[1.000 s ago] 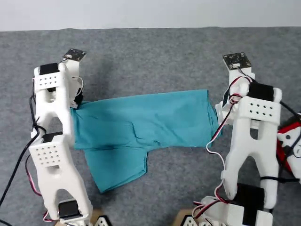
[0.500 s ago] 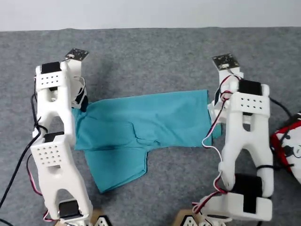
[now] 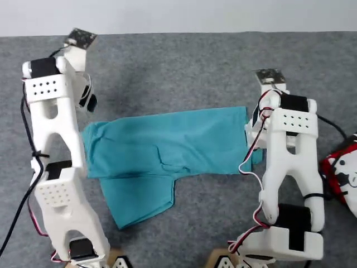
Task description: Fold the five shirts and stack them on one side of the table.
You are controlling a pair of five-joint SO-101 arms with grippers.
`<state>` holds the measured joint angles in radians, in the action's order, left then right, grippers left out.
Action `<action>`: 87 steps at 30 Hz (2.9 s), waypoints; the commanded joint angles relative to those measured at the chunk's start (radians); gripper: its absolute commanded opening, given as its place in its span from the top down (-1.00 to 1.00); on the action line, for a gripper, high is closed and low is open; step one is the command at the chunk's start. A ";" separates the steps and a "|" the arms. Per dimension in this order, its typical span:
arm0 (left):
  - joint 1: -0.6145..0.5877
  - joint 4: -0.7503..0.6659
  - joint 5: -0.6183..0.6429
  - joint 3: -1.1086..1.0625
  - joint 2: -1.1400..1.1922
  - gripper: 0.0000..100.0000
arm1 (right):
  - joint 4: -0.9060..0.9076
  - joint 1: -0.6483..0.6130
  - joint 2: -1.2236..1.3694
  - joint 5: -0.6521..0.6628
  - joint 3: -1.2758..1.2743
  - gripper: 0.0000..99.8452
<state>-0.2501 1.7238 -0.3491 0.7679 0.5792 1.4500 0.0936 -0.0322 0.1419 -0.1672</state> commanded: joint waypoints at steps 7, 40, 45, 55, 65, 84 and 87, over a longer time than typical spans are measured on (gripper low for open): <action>-0.086 0.025 0.109 -0.076 -0.210 0.70 | 0.019 -0.002 0.028 -0.328 0.041 0.75; -0.147 -0.084 0.104 -0.263 -0.222 0.70 | -0.166 -0.111 0.397 -0.419 0.137 0.98; -0.146 -0.084 0.104 -0.265 -0.222 0.70 | -0.114 -0.077 0.397 -0.405 0.224 0.98; -0.144 -0.084 0.104 -0.266 -0.222 0.70 | 0.054 -0.019 0.401 -0.351 0.351 0.98; -0.146 -0.078 0.106 -0.266 -0.224 0.70 | 0.124 -0.019 0.394 -0.315 0.385 0.56; -0.144 -0.100 0.104 -0.303 -0.222 0.70 | 0.180 -0.102 0.466 -0.322 0.405 0.71; -0.149 -0.107 0.104 -0.321 -0.229 0.70 | 0.179 -0.101 0.503 -0.324 0.410 0.71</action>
<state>-0.3943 1.6395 -0.2478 0.4457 0.4135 1.6249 -0.0031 0.4664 -0.1803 0.2056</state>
